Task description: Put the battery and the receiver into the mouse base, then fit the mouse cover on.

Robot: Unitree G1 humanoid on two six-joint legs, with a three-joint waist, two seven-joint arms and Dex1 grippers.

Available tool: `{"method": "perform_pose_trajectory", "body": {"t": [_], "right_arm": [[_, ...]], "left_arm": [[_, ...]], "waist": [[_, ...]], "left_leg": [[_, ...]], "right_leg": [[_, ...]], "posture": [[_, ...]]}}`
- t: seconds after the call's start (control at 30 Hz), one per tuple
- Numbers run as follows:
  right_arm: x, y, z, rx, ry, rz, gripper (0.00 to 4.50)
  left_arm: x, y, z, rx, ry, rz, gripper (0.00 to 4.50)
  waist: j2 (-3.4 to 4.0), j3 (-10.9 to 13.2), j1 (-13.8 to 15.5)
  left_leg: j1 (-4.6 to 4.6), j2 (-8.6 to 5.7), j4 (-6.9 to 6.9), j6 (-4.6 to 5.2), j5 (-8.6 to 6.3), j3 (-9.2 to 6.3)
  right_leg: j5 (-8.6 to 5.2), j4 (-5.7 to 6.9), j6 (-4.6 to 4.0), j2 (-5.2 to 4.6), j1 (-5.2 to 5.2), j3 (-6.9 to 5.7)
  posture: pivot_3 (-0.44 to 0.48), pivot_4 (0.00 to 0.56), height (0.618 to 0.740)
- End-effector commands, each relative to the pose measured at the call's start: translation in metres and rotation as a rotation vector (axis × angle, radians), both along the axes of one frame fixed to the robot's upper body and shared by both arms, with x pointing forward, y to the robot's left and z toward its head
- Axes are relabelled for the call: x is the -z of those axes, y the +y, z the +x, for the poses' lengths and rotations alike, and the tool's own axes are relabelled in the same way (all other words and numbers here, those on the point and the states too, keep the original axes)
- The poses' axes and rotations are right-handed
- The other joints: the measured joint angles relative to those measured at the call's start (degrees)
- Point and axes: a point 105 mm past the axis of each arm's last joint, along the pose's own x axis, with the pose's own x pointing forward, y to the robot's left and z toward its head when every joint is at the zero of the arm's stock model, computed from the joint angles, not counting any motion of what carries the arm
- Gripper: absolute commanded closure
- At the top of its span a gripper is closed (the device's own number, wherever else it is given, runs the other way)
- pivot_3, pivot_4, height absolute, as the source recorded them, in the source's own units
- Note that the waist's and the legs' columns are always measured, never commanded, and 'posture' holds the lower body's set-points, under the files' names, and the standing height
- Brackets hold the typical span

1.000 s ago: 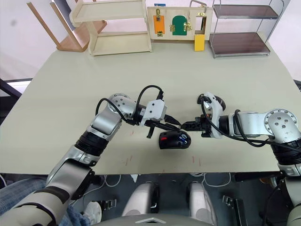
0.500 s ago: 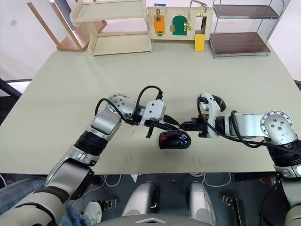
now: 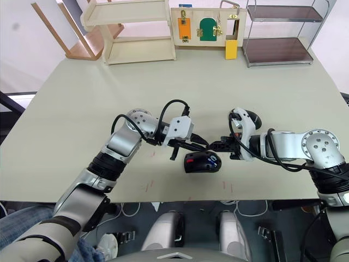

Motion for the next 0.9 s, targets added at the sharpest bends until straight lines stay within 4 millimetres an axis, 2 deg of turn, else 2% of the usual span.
{"method": "perform_pose_trajectory", "body": {"t": [0.03, 0.37, 0.57, 0.7, 0.73, 0.77, 0.8, 0.83, 0.87, 0.9], "right_arm": [[0.0027, -0.0031, -0.0007, 0.010, 0.006, -0.010, 4.49], [0.0014, -0.0012, -0.0022, 0.003, 0.010, 0.031, 4.49], [-0.0065, 0.0015, -0.0045, -0.025, -0.004, 0.101, 4.49], [-0.0038, -0.0032, -0.0037, -0.010, 0.007, 0.092, 4.49], [-0.0035, -0.0038, -0.0035, -0.007, 0.009, 0.092, 4.50], [-0.0037, -0.0039, -0.0033, -0.006, 0.009, 0.095, 4.50], [-0.0040, -0.0039, -0.0032, -0.006, 0.009, 0.097, 4.50], [-0.0045, -0.0043, -0.0030, -0.006, 0.008, 0.099, 4.50], [-0.0048, -0.0044, -0.0028, -0.006, 0.007, 0.100, 4.50], [-0.0056, -0.0047, -0.0024, -0.006, 0.006, 0.105, 4.50]], "left_arm": [[-0.0159, -0.0045, -0.0007, 0.025, -0.047, -0.043, 4.42], [-0.0158, -0.0040, 0.0007, 0.018, -0.046, -0.041, 4.42], [-0.0158, -0.0026, 0.0017, 0.013, -0.046, -0.041, 4.42], [-0.0165, 0.0001, 0.0002, 0.014, -0.011, -0.045, 4.42], [-0.0166, 0.0006, 0.0000, 0.014, -0.009, -0.045, 3.36], [-0.0169, 0.0006, 0.0009, 0.010, -0.019, -0.047, 3.32], [-0.0175, 0.0000, 0.0028, 0.000, -0.034, -0.054, 3.10], [-0.0176, 0.0001, 0.0033, -0.003, -0.038, -0.056, 2.57], [-0.0177, 0.0002, 0.0037, -0.005, -0.039, -0.057, 2.38], [-0.0175, 0.0007, 0.0030, 0.000, -0.037, -0.056, 1.88]], "waist": [[0.00, 0.00, 0.00], [0.00, 0.00, 0.00], [0.00, 0.00, 0.02], [0.00, 0.00, -0.01], [0.00, 0.00, -0.01], [0.00, 0.00, -0.01], [0.00, 0.00, -0.01], [0.00, 0.00, -0.01], [0.00, 0.00, 0.00], [0.00, 0.00, 0.00]], "left_leg": [[0.00, 0.00, 0.00, 0.00, 0.00, 0.00], [0.00, 0.00, 0.00, 0.00, 0.00, 0.00], [0.00, 0.00, 0.00, 0.00, 0.00, 0.00], [0.00, 0.00, 0.00, 0.00, 0.00, 0.00], [0.00, 0.00, 0.00, 0.00, 0.00, 0.00], [0.00, 0.00, 0.00, 0.00, 0.00, 0.00], [0.00, 0.00, 0.00, 0.00, 0.00, 0.00], [0.00, 0.00, 0.00, 0.00, 0.00, 0.00], [0.00, 0.00, 0.00, 0.00, 0.00, 0.00], [0.00, 0.00, 0.00, 0.00, 0.00, 0.00]], "right_leg": [[0.00, 0.00, 0.00, 0.00, 0.00, 0.00], [0.00, 0.00, 0.00, 0.00, 0.00, 0.00], [0.00, 0.00, 0.00, 0.00, 0.00, 0.00], [0.00, 0.00, 0.00, 0.00, 0.00, 0.00], [0.00, 0.00, 0.00, 0.00, 0.00, 0.00], [0.00, 0.00, 0.00, 0.00, 0.00, -0.01], [0.00, 0.00, 0.00, 0.00, 0.00, -0.01], [0.00, 0.00, 0.00, 0.00, 0.00, -0.01], [0.00, 0.00, 0.00, 0.00, 0.00, 0.00], [0.00, 0.00, 0.00, 0.00, 0.00, 0.00]], "posture": [[0.000, 0.150, 0.740], [0.000, 0.150, 0.740], [0.000, 0.150, 0.740], [0.000, 0.150, 0.740], [0.000, 0.150, 0.740], [0.000, 0.150, 0.740], [0.000, 0.150, 0.740], [0.000, 0.150, 0.740], [0.000, 0.150, 0.740], [0.000, 0.150, 0.740]]}}
